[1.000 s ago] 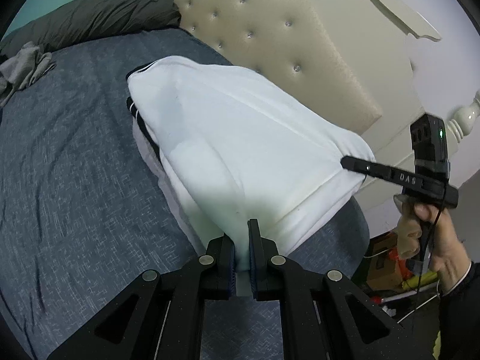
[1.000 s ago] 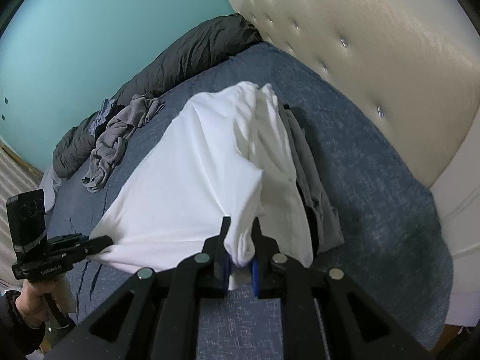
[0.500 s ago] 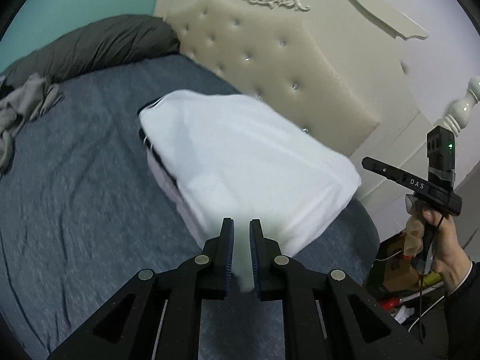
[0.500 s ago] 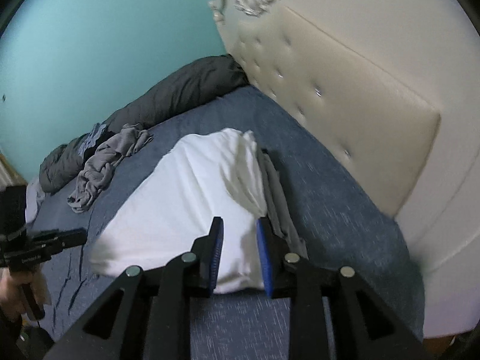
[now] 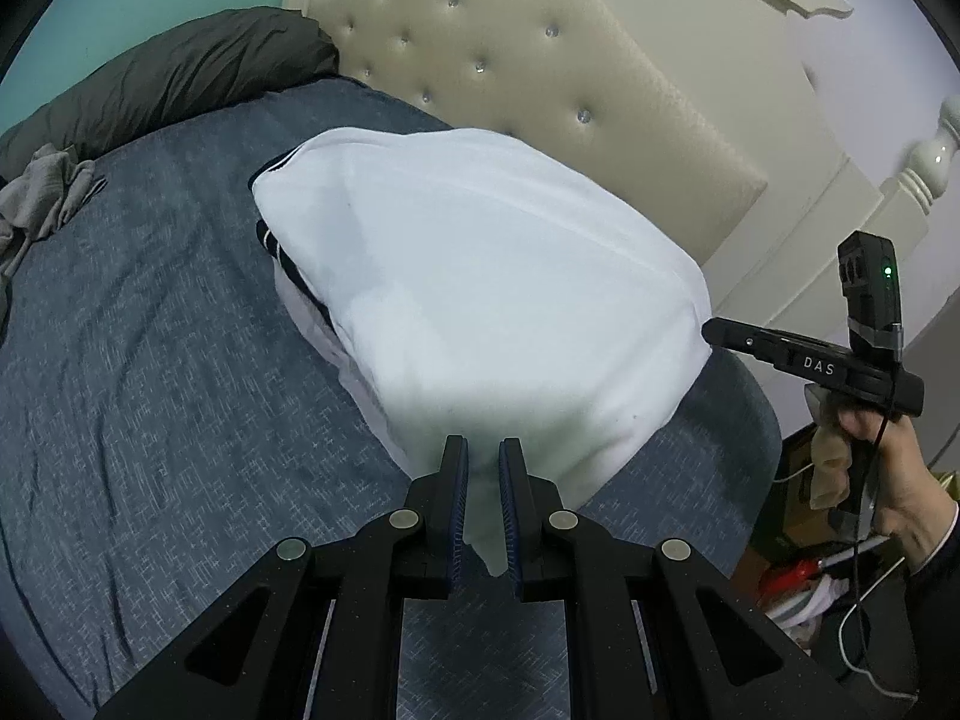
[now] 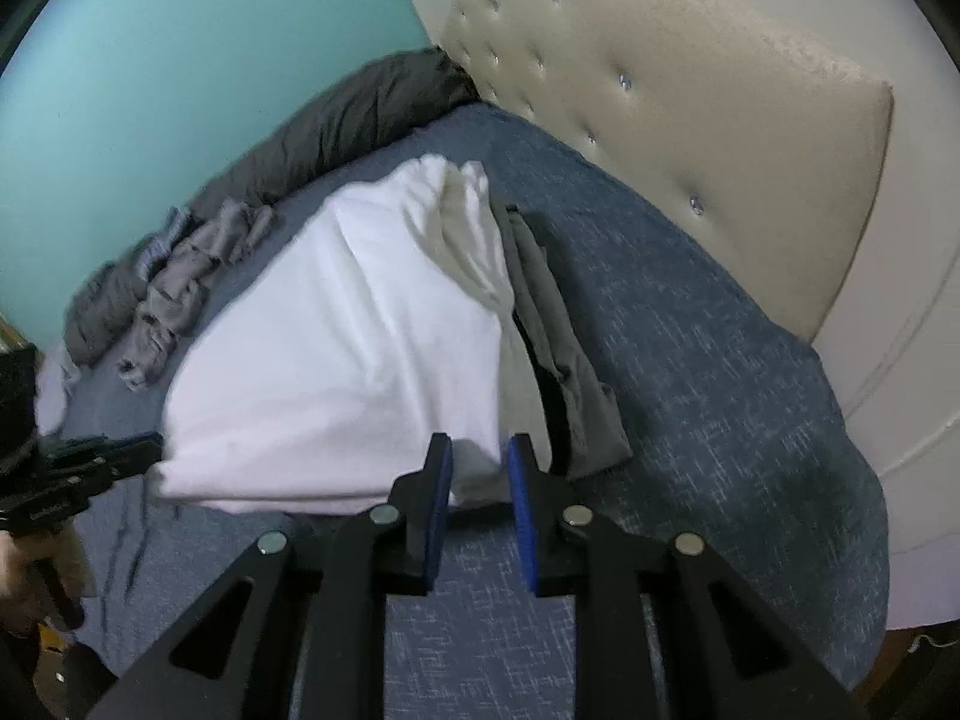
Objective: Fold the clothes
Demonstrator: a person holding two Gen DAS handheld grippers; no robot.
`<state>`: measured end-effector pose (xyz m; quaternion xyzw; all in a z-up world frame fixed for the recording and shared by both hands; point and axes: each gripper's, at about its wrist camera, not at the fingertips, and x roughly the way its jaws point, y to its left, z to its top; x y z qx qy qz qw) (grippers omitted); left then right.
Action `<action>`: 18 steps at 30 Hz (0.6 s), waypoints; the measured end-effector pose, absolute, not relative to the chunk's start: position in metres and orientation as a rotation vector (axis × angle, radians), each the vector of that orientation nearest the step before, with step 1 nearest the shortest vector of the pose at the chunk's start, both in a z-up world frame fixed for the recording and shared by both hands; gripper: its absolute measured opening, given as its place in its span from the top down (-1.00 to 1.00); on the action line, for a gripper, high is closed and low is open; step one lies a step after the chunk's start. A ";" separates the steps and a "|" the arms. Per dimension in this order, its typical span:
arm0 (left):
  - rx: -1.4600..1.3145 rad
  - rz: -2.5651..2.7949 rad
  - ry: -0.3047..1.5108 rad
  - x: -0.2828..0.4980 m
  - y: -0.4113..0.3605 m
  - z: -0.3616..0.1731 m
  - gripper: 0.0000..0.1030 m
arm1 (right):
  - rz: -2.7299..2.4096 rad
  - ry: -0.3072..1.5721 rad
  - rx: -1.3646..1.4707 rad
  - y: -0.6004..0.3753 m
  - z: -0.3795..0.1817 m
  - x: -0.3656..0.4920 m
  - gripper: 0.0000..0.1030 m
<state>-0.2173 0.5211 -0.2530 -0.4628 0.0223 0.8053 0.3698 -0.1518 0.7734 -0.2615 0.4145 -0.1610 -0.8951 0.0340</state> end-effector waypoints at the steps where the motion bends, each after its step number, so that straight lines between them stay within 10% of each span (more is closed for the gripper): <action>1: -1.180 2.069 0.052 -0.218 0.520 -0.250 0.78 | -2.768 -0.520 1.227 0.776 -0.252 -0.153 0.64; 18: -1.122 2.136 -0.034 -0.262 0.509 -0.251 0.64 | -2.651 -0.461 1.368 0.769 -0.216 -0.306 0.30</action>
